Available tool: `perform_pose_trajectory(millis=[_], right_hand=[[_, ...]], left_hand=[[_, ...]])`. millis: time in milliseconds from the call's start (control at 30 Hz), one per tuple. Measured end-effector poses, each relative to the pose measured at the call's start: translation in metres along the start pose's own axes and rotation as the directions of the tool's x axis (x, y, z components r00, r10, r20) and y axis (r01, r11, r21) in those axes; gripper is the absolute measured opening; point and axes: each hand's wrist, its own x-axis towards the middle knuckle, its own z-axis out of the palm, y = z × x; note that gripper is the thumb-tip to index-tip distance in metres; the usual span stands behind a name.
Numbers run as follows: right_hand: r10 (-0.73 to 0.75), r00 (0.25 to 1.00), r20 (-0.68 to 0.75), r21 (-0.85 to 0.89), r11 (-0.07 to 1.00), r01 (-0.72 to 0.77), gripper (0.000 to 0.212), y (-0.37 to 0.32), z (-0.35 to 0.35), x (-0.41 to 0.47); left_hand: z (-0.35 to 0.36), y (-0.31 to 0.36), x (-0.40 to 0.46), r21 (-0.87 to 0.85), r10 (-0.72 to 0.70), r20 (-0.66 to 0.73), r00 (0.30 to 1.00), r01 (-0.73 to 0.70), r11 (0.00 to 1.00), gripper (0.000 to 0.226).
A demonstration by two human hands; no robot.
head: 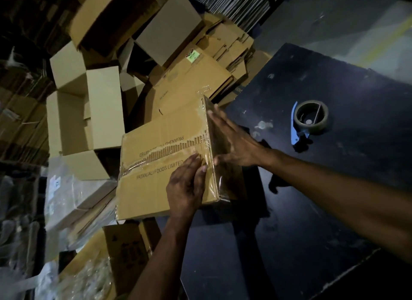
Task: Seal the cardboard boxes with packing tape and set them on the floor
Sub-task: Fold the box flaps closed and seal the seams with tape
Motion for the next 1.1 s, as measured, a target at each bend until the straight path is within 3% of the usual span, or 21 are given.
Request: perform_pose_trajectory(millis=[100, 167, 333, 400, 467, 567, 733, 800, 933, 1100], right_hand=[[-0.202, 0.978, 0.045, -0.167, 0.964, 0.207, 0.098, -0.008, 0.017, -0.001], [-0.259, 0.961, 0.095, -0.289, 0.917, 0.276, 0.084, -0.001, 0.018, -0.005], [-0.162, 0.935, 0.316, -0.551, 0.771, 0.319, 0.097, 0.010, -0.011, -0.008], [-0.149, 0.940, 0.306, -0.547, 0.781, 0.301, 0.099, 0.002, -0.019, -0.015], [-0.199, 0.952, 0.235, -0.477, 0.829, 0.291, 0.088, -0.019, -0.021, -0.019], [-0.271, 0.946, 0.176, -0.402, 0.858, 0.320, 0.070, -0.047, -0.006, -0.028], [-0.267, 0.922, 0.281, -0.476, 0.795, 0.376, 0.071, -0.028, 0.023, -0.057], [-0.254, 0.908, 0.334, -0.516, 0.756, 0.402, 0.073, -0.018, 0.012, -0.057], [-0.227, 0.890, 0.395, -0.554, 0.714, 0.428, 0.095, -0.012, -0.011, -0.060], [-0.064, 0.931, 0.359, -0.405, 0.888, 0.218, 0.115, -0.015, -0.011, -0.086]], left_hand=[[0.000, 0.003, -0.002, 0.203, 0.089, -0.072, 0.993, -0.073, 0.976, 0.018], [0.001, 0.008, -0.002, 0.263, 0.093, -0.068, 0.993, -0.072, 0.962, 0.017], [-0.017, 0.014, -0.009, 0.145, -0.038, 0.023, 0.999, 0.034, 0.989, 0.025], [-0.029, 0.009, -0.018, -0.045, -0.068, 0.157, 0.985, 0.076, 0.996, 0.034], [-0.041, 0.003, -0.027, -0.182, -0.015, 0.292, 0.956, 0.070, 0.981, 0.044], [-0.043, -0.007, -0.038, -0.096, 0.109, 0.357, 0.928, -0.080, 0.992, 0.051], [-0.027, -0.008, -0.047, 0.131, 0.289, 0.270, 0.918, -0.332, 0.934, 0.054], [-0.022, -0.005, -0.047, 0.213, 0.320, 0.243, 0.916, -0.372, 0.903, 0.055], [-0.018, 0.001, -0.049, 0.296, 0.320, 0.194, 0.927, -0.366, 0.882, 0.057], [-0.015, 0.017, -0.049, 0.309, 0.152, 0.144, 0.978, -0.190, 0.932, 0.066]])
